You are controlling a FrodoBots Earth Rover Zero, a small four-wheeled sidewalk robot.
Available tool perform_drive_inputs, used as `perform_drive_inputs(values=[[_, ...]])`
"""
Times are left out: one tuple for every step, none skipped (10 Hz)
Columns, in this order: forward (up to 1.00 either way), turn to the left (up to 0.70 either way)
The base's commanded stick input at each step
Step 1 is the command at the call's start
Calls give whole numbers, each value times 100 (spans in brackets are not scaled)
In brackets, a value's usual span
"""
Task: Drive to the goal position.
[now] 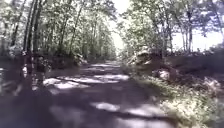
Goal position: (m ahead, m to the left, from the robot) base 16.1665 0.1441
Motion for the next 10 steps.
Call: perform_drive_inputs(values=[[45, 20], [45, 9], [45, 0], [45, 0], [45, 0], [45, 0], [45, 0], [45, 0], [45, 0], [45, 0]])
